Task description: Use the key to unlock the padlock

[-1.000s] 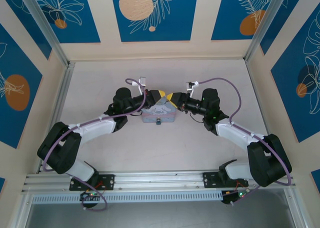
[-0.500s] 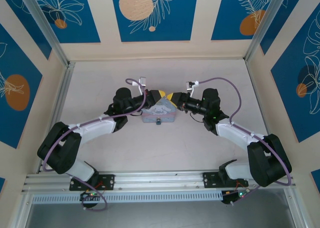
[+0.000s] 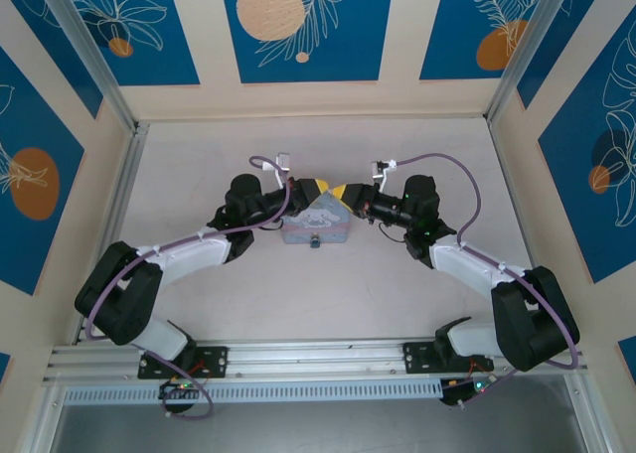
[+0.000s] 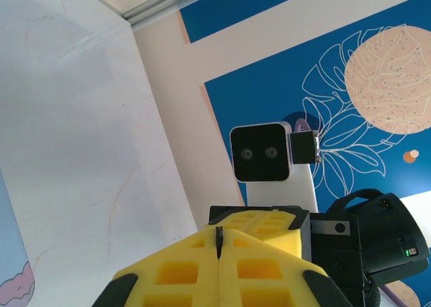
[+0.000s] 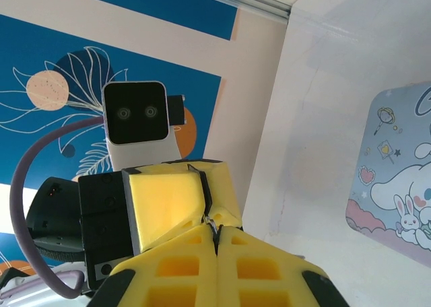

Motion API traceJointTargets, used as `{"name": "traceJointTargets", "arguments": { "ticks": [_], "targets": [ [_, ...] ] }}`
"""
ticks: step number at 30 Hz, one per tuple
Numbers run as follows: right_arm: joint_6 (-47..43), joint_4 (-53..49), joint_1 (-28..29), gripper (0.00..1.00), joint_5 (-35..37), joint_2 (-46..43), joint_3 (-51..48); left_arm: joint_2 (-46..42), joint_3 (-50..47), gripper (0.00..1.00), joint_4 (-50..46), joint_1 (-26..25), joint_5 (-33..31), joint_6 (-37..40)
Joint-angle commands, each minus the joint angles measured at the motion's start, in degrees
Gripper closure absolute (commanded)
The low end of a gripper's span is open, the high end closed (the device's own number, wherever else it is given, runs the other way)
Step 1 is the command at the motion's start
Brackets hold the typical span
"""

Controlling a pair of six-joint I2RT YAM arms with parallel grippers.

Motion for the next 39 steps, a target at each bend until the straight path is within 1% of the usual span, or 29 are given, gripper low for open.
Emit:
{"name": "traceJointTargets", "arguments": {
  "ticks": [1, 3, 9, 12, 16, 21, 22, 26, 29, 31, 32, 34, 37, 39],
  "targets": [
    [0.0, 2.76, -0.11, 0.98, -1.54, 0.09, 0.13, 0.62, 1.28, 1.0, 0.37, -0.99, 1.0, 0.51],
    [-0.07, 2.58, -0.1, 0.9, -1.74, 0.1, 0.25, 0.52, 1.37, 1.0, 0.26, -0.98, 0.94, 0.58],
    [-0.4, 1.32, -0.17, 0.89, -1.41, 0.19, 1.09, 0.53, 1.68, 1.0, -0.01, -0.93, 1.11, 0.71],
    [-0.32, 1.14, -0.2, 0.91, -1.58, 0.52, 1.38, 0.53, 1.81, 1.0, -0.22, -1.02, 1.22, 0.8],
    [-0.27, 1.75, -0.26, 1.0, -2.05, 0.94, 1.63, 0.6, 1.9, 1.0, -0.56, -1.02, 1.35, 0.68],
    [-0.26, 2.12, -0.28, 1.0, -1.96, 0.76, 0.87, 0.36, 2.08, 1.0, -2.11, -1.05, 0.84, 0.81],
    [-0.19, 2.02, -0.38, 1.0, -1.65, 0.58, 0.41, 0.13, 2.16, 0.98, -2.59, -1.03, 0.55, 0.8],
    [0.4, 1.41, -0.88, 1.0, -0.68, -0.16, -1.71, -2.7, 2.0, 0.61, -5.76, -0.69, -1.45, 2.4],
    [0.8, 0.45, -1.53, 1.0, -0.37, -1.24, -3.45, -6.77, 1.31, 0.34, -11.07, -0.49, -3.82, 5.37],
    [0.56, -0.84, -1.86, 1.0, -0.3, -2.32, -4.47, -9.99, 0.27, 0.23, -15.22, -0.48, -5.11, 7.87],
    [0.26, -2.09, -2.08, 1.0, -0.2, -2.95, -4.89, -11.68, -0.55, 0.18, -17.68, -0.57, -5.93, 9.13],
    [-0.47, -4.74, -2.43, 1.0, 0.1, -4.25, -5.59, -14.76, -2.2, 0.12, -22.23, -0.62, -7.07, 11.77],
    [-1.49, -8.65, -2.91, 1.0, 0.83, -6.2, -6.61, -18.88, -5.53, 0.06, -29.04, -1.03, -9.15, 16.68],
    [-2.28, -11.59, -3.16, 1.0, 1.71, -7.2, -7.11, -20.63, -8.65, 0.05, -30.58, -1.37, -10.3, 18.27]
  ]
}}
